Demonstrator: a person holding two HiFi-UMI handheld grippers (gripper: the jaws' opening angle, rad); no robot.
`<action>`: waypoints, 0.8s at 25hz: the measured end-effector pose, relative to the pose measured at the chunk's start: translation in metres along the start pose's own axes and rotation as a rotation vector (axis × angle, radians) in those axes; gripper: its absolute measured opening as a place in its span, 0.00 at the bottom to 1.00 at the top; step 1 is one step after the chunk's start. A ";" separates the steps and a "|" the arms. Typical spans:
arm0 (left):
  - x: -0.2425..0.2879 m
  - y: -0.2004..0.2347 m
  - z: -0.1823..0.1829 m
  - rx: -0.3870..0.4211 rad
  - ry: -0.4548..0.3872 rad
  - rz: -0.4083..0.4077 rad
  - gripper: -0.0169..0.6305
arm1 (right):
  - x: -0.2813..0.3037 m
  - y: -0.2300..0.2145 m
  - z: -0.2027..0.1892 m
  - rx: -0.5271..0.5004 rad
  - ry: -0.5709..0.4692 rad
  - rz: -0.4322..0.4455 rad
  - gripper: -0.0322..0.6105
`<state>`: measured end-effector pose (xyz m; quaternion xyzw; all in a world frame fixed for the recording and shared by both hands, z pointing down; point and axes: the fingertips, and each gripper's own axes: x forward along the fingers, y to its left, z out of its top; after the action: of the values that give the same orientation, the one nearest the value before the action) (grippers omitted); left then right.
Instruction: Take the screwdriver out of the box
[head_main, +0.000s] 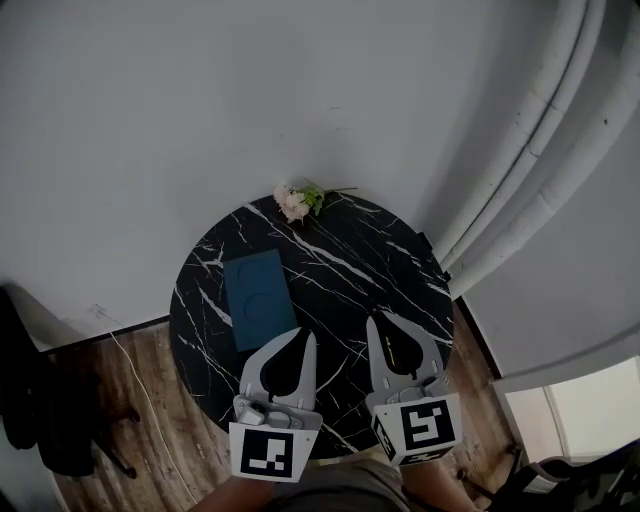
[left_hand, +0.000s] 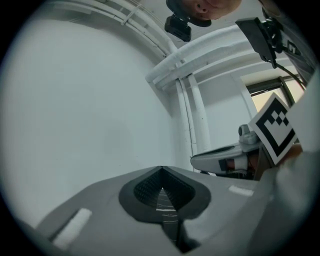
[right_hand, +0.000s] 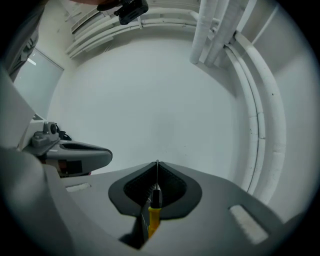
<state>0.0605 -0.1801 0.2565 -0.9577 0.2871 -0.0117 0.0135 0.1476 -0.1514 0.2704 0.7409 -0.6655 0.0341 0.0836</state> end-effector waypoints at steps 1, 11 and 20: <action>0.001 0.003 -0.005 -0.007 0.015 0.008 0.03 | 0.003 0.001 -0.009 0.004 0.016 0.007 0.10; 0.012 0.021 -0.045 -0.036 0.155 0.104 0.03 | 0.037 -0.007 -0.118 0.088 0.216 0.072 0.10; 0.008 0.032 -0.093 -0.064 0.267 0.174 0.03 | 0.051 0.003 -0.212 0.119 0.384 0.130 0.10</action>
<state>0.0465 -0.2130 0.3487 -0.9192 0.3683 -0.1285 -0.0541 0.1627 -0.1654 0.4872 0.6798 -0.6807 0.2192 0.1628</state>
